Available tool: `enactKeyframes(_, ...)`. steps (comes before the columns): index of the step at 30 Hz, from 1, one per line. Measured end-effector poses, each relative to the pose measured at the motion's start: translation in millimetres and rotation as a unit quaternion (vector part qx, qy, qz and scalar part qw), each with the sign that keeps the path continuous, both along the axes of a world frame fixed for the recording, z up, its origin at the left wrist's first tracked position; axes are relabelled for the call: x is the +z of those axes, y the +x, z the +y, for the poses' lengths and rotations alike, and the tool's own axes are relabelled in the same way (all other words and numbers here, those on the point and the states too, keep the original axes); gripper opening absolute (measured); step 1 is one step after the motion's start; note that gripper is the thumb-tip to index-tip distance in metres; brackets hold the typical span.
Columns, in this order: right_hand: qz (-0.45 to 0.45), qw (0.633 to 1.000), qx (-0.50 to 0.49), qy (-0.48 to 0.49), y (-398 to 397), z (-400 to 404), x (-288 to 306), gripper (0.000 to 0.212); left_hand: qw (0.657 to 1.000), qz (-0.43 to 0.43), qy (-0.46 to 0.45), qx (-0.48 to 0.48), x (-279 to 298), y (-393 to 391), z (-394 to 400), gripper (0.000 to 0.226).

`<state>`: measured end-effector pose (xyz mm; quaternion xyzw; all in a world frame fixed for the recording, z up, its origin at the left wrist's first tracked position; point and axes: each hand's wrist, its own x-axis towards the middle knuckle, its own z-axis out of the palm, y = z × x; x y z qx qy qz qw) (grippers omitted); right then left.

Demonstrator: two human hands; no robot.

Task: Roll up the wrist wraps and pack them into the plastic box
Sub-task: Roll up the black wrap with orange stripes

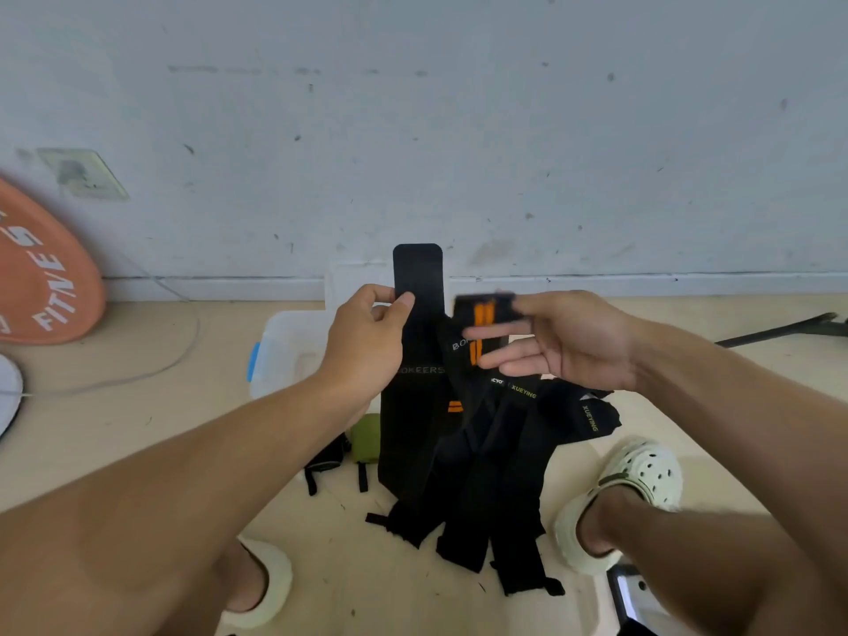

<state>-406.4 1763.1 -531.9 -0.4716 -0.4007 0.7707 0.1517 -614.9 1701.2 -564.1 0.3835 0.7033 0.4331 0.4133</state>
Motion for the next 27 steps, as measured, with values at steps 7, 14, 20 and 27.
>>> enactKeyframes(7,0.005,0.998,0.034,0.047,0.7,-7.6,4.6,0.026,1.0,-0.024,-0.008,-0.013,-1.3,-0.2,1.7,0.026)
enactKeyframes(14,-0.135,0.973,-0.02,0.186,-4.1,-11.3,-3.3,0.027,0.998,-0.033,-0.019,-0.042,-6.2,1.6,2.3,0.026)
enactKeyframes(20,-0.192,0.948,-0.029,0.253,-1.5,-9.3,-7.2,0.026,0.999,-0.032,-0.028,-0.022,-7.3,0.5,3.5,0.026)
enactKeyframes(27,-0.165,0.948,-0.039,0.269,-1.2,-11.8,-7.7,0.011,0.999,-0.025,-0.033,-0.019,-5.8,-0.9,5.2,0.028)
